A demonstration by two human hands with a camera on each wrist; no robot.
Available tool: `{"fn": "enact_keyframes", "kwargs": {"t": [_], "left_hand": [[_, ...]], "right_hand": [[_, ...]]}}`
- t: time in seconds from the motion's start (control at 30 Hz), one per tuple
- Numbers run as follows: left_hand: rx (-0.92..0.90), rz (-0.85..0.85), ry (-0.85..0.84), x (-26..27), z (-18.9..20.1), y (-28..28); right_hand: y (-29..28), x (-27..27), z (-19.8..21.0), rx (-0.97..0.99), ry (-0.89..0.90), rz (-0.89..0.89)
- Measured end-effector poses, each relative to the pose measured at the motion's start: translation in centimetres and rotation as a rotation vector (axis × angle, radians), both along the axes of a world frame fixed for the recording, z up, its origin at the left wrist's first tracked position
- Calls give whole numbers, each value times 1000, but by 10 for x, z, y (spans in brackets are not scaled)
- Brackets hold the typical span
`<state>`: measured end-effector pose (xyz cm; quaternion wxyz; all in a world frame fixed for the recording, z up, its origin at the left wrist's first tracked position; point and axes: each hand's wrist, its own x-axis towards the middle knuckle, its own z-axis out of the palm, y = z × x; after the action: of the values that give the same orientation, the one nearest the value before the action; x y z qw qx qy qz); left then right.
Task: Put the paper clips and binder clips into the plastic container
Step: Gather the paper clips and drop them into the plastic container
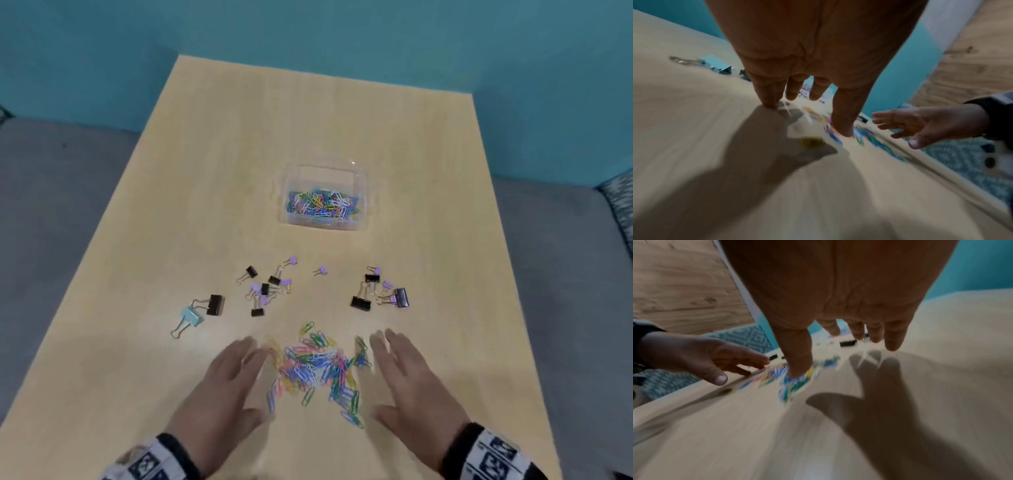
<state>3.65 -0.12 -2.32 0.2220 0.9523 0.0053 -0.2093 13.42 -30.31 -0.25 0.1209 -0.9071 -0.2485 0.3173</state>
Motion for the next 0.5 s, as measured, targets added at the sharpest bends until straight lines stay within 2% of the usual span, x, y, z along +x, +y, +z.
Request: {"fn": "enact_keyframes", "kwargs": {"t": [0.07, 0.17, 0.37, 0.5], "left_hand": [[54, -70, 8, -23, -13, -3], [70, -19, -25, -32, -19, -5], [61, 6, -165, 4, -19, -24], [40, 220, -109, -1, 4, -30]], "right_hand": [[-10, -26, -14, -53, 6, -14], [-10, -36, -20, -128, -46, -22], [31, -13, -25, -59, -174, 24], [41, -9, -17, -29, -204, -42]]}}
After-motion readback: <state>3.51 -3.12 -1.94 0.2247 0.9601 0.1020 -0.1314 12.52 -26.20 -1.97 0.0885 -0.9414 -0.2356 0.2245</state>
